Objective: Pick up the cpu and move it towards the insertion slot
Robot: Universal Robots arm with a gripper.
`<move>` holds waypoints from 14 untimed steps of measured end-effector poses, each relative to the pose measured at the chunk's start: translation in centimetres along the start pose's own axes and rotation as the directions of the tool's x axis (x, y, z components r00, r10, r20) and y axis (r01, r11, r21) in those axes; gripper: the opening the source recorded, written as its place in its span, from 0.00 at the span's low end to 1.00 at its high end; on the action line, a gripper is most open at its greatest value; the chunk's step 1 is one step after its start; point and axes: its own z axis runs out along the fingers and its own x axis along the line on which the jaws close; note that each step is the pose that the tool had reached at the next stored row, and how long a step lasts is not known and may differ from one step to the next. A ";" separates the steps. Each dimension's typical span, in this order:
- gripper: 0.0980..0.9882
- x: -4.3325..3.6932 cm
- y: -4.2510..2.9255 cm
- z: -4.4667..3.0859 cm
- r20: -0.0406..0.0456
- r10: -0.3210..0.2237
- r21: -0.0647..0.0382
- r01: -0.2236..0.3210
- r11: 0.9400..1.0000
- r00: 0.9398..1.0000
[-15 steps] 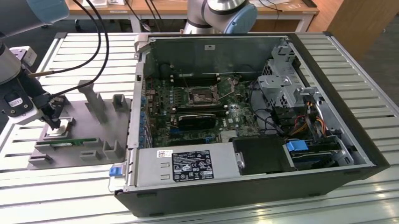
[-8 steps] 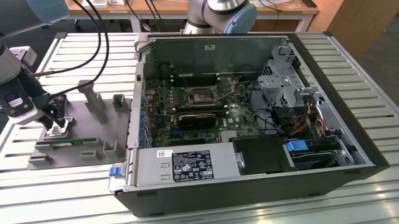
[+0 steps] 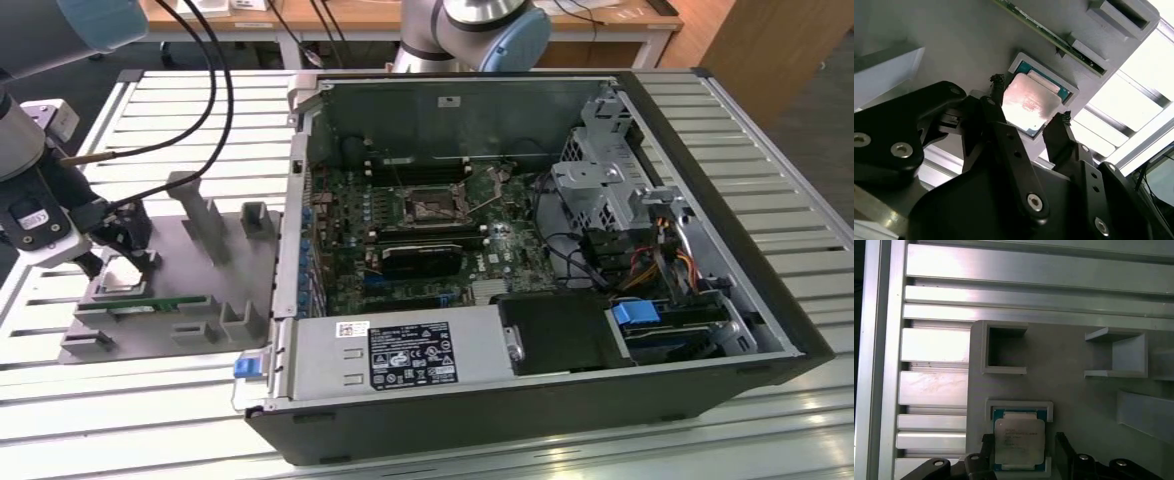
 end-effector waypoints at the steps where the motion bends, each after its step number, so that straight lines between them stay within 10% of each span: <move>1: 0.55 0.00 0.00 0.02 0.000 0.000 0.000 0.000 1.000 1.000; 14: 0.55 0.03 -0.02 0.73 -0.008 0.000 0.000 0.000 1.000 1.000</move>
